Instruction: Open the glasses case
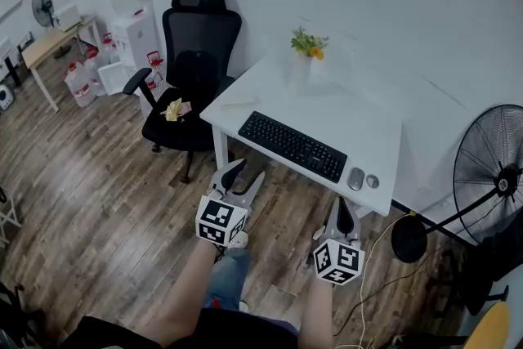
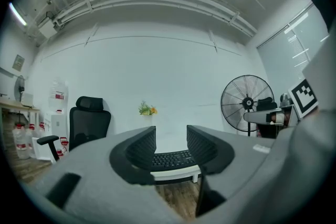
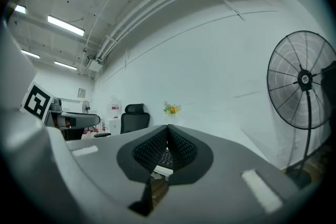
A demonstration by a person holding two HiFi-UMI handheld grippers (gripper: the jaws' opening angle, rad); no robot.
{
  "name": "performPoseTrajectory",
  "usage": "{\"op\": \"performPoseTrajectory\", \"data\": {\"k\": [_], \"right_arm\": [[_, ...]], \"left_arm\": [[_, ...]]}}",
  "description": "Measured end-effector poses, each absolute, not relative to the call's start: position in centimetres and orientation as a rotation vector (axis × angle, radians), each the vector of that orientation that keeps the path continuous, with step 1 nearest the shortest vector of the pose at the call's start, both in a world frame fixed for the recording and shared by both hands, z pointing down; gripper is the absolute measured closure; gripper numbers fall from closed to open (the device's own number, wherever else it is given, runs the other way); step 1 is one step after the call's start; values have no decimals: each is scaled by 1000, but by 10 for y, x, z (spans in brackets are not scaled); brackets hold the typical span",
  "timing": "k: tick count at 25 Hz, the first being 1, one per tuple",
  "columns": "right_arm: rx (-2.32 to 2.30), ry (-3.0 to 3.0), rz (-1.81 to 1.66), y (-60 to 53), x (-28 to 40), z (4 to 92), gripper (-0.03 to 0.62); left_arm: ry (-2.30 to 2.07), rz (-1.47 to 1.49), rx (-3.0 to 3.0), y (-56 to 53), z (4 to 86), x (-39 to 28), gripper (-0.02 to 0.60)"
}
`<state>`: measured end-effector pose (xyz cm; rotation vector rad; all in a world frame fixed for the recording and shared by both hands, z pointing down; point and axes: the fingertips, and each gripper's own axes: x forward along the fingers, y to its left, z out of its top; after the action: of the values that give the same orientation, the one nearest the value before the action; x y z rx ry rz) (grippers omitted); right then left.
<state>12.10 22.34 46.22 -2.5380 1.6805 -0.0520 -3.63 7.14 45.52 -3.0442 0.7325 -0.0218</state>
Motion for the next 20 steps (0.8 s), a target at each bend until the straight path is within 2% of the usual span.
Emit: {"op": "performPoseTrajectory", "data": {"k": [20], "right_arm": [[-2624, 1651, -52, -58, 265, 461, 586]], "left_arm": [[611, -38, -3083, -214, 456, 130, 408]]}}
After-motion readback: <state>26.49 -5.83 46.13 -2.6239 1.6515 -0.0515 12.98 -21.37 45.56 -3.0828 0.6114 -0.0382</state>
